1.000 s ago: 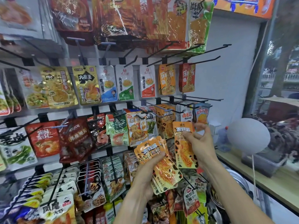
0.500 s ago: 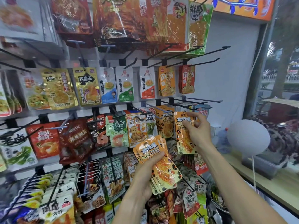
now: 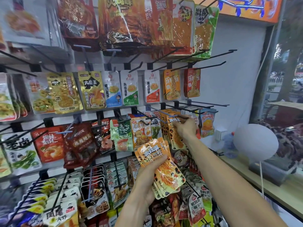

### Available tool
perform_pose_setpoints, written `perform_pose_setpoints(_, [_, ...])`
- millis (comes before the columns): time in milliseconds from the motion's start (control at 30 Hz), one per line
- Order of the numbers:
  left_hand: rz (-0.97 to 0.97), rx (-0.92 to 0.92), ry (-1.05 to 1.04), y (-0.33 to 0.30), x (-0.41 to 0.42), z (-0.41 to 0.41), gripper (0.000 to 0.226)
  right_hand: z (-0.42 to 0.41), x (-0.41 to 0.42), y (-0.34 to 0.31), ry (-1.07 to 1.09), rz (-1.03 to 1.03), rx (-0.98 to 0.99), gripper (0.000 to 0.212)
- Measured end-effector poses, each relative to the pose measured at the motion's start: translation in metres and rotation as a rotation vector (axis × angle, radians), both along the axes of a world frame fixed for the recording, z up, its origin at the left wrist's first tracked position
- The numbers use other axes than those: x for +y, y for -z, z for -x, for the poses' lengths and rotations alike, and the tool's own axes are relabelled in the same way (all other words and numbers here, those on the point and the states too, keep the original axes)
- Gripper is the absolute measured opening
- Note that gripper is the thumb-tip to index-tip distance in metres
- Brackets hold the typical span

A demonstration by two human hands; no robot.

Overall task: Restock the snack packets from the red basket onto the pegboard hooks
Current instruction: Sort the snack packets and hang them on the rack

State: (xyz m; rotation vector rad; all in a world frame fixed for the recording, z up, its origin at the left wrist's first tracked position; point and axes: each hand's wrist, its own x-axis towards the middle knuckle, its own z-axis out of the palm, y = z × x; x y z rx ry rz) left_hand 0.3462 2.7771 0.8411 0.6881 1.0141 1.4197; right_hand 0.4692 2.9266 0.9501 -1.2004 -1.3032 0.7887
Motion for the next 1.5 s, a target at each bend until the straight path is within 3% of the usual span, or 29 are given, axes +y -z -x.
perform_pose_setpoints(133, [0.008,0.027,-0.002,-0.004,-0.005,0.004,0.084,-0.005,-0.026,0.007,0.064,-0.014,-0.136,0.04])
perform_pose_setpoints(200, [0.031,0.047,-0.04,-0.005,-0.007,0.005,0.103,-0.017,-0.057,0.019,0.048,-0.019,-0.118,0.037])
perform_pose_setpoints(300, [0.053,0.053,-0.077,0.006,0.002,0.004,0.134,-0.025,-0.105,0.028,-0.212,0.079,-0.085,0.055])
perform_pose_setpoints(367, [0.069,0.077,-0.072,0.001,0.0,-0.003,0.139,-0.026,-0.117,0.03,-0.349,0.21,-0.118,0.067])
perform_pose_setpoints(400, [0.067,0.08,-0.065,-0.008,-0.006,-0.008,0.133,-0.026,-0.118,0.031,-0.377,0.262,-0.121,0.066])
perform_pose_setpoints(467, [0.029,0.081,-0.028,-0.024,-0.02,-0.016,0.098,-0.03,-0.116,0.032,-0.392,0.323,-0.08,0.059])
perform_pose_setpoints(533, [0.034,0.051,0.025,-0.031,-0.027,-0.02,0.07,-0.037,-0.113,0.036,-0.393,0.305,-0.057,0.041])
perform_pose_setpoints(600, [0.063,0.011,0.046,-0.033,-0.03,-0.022,0.06,-0.044,-0.111,0.041,-0.376,0.301,0.02,0.026])
perform_pose_setpoints(667, [0.076,-0.005,0.042,-0.032,-0.03,-0.022,0.052,-0.049,-0.109,0.043,-0.363,0.312,0.1,0.023])
perform_pose_setpoints(867, [0.099,-0.04,0.032,-0.033,-0.028,-0.027,0.048,-0.047,-0.109,0.042,-0.296,0.267,0.174,0.026])
perform_pose_setpoints(967, [0.101,-0.019,0.019,-0.034,-0.029,-0.026,0.049,-0.051,-0.099,0.034,-0.187,0.142,0.291,0.042])
perform_pose_setpoints(1067, [0.1,-0.069,0.004,-0.029,-0.025,-0.021,0.047,-0.058,-0.086,0.021,-0.164,0.002,0.397,0.042])
perform_pose_setpoints(1200, [0.081,-0.088,-0.004,-0.028,-0.023,-0.019,0.05,-0.06,-0.069,0.01,-0.154,-0.086,0.295,0.029])
perform_pose_setpoints(1300, [0.033,-0.059,0.04,-0.035,-0.028,-0.022,0.029,-0.06,-0.062,0.006,-0.156,-0.114,0.255,0.024])
perform_pose_setpoints(1433, [0.067,-0.021,-0.039,-0.035,-0.026,-0.022,0.064,-0.059,-0.051,0.006,-0.128,-0.118,0.215,0.025])
perform_pose_setpoints(1500, [0.055,-0.025,-0.029,-0.035,-0.027,-0.022,0.044,-0.056,-0.042,0.009,-0.088,-0.115,0.177,0.026])
